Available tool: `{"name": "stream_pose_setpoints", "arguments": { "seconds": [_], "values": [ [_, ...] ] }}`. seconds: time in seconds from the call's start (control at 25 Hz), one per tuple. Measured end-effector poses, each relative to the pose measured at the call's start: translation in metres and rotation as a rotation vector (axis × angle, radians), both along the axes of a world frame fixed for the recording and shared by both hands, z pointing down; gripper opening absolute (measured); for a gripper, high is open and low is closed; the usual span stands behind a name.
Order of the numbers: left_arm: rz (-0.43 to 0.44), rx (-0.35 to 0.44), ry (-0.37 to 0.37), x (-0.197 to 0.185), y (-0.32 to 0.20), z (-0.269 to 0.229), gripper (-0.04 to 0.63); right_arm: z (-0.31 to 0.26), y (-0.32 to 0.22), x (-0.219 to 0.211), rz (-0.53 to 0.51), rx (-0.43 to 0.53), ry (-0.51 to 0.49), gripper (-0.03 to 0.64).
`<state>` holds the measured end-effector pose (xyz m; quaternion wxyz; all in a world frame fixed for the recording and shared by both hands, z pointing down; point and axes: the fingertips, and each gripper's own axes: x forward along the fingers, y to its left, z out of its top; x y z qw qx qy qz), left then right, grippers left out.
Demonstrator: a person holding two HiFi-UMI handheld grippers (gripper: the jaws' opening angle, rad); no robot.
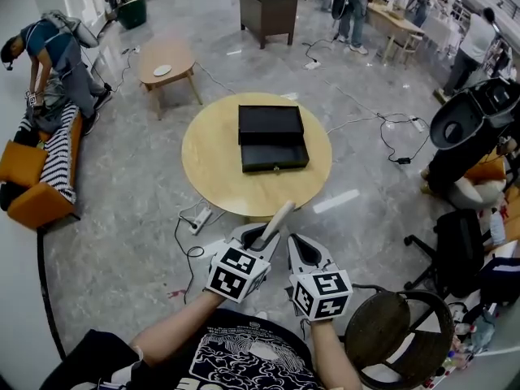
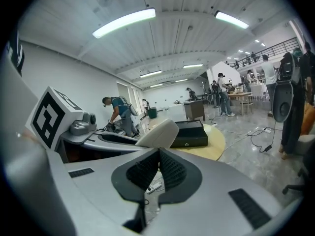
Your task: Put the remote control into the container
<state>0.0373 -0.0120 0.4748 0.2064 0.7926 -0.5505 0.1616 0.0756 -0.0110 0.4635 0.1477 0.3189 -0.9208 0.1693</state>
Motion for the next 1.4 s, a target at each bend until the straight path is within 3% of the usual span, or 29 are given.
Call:
{"name": "stream_pose_setpoints", "arguments": {
  "seconds": [0.44,1.12,1.4],
  "values": [
    [0.047,-0.030,0.011,-0.062,-0.061,0.007,0.100,0.005,-0.060,-0.065,0.015,0.008,0.057,0.023],
    [0.111,-0.041,0.034,-0.153,-0.110,0.005,0.100,0.000,-0.109,-0.162,0.044,0.016,0.119,0.023],
    [0.114,-0.049,0.038,-0.171,-0.132,0.010,0.100,0.007,-0.127,-0.177,0.061,0.009,0.121,0.023]
  ]
}}
